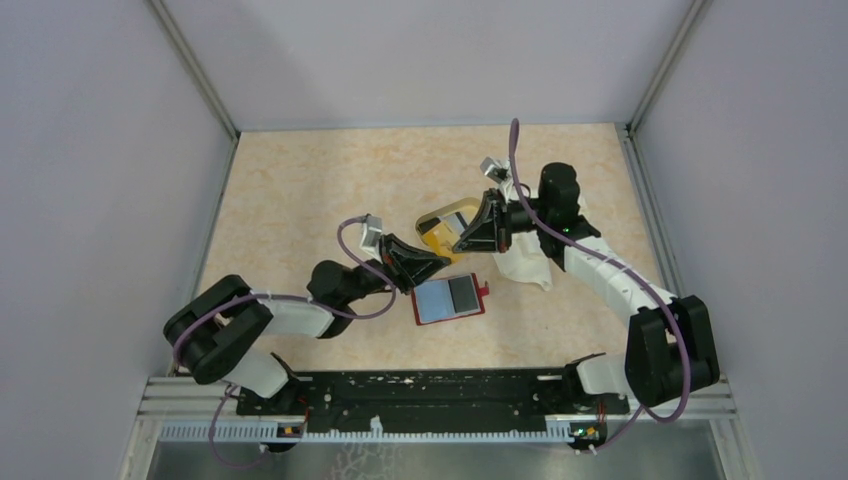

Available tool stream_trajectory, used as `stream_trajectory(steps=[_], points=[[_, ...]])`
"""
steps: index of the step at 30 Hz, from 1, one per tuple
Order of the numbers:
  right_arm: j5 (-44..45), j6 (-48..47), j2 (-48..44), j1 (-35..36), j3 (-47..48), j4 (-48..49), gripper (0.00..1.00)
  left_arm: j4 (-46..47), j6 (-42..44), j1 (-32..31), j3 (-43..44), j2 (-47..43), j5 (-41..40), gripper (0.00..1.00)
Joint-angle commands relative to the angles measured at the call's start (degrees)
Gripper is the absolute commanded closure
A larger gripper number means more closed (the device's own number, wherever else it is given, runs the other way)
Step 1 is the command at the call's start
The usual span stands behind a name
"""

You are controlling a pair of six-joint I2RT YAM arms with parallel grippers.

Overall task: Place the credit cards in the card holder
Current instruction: Pick up the credit card from the storage box.

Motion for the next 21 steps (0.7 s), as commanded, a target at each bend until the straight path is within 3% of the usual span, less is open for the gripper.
stream_trajectory(steps=[1, 2, 4, 6, 8, 11, 14, 17, 21], points=[[0.41, -4.02, 0.02, 0.77, 0.76, -1.61, 1.0, 15.49, -0.05, -0.24, 1.34, 0.65, 0.77, 1.0], [0.61, -5.39, 0.0, 0.77, 1.35, -3.53, 0.95, 14.7, 0.11, -0.27, 1.14, 0.22, 1.08, 1.0], [0.7, -12.45, 0.02, 0.57, 4.68, -13.53, 0.69, 10.1, 0.58, -0.2, 0.32, -1.82, 1.74, 1.0], [2.45, -28.9, 0.16, 0.3, 10.79, -32.7, 0.48, -1.69, 2.1, -0.06, -0.33, -5.4, 2.7, 1.0], [6.97, -42.44, 0.25, 0.26, 15.5, -47.33, 0.36, -15.07, 4.52, -0.07, 0.02, -10.23, 4.47, 1.0], [10.93, -49.17, 0.06, 0.16, 18.02, -54.02, 0.28, -37.82, 8.75, -0.07, 2.64, -17.14, 5.57, 1.0], [10.58, -52.02, 0.51, 0.15, 19.14, -57.82, 0.27, -56.16, 15.55, -0.02, 6.42, -21.83, 6.13, 1.0], [9.33, -52.81, 1.05, 0.53, 19.2, -58.62, 0.27, -67.18, 19.18, 0.47, 9.43, -23.57, 6.47, 1.0], [8.33, -52.93, 1.52, 1.62, 18.55, -58.3, 0.29, -74.83, 22.24, 1.13, 13.7, -21.22, 9.01, 1.0]])
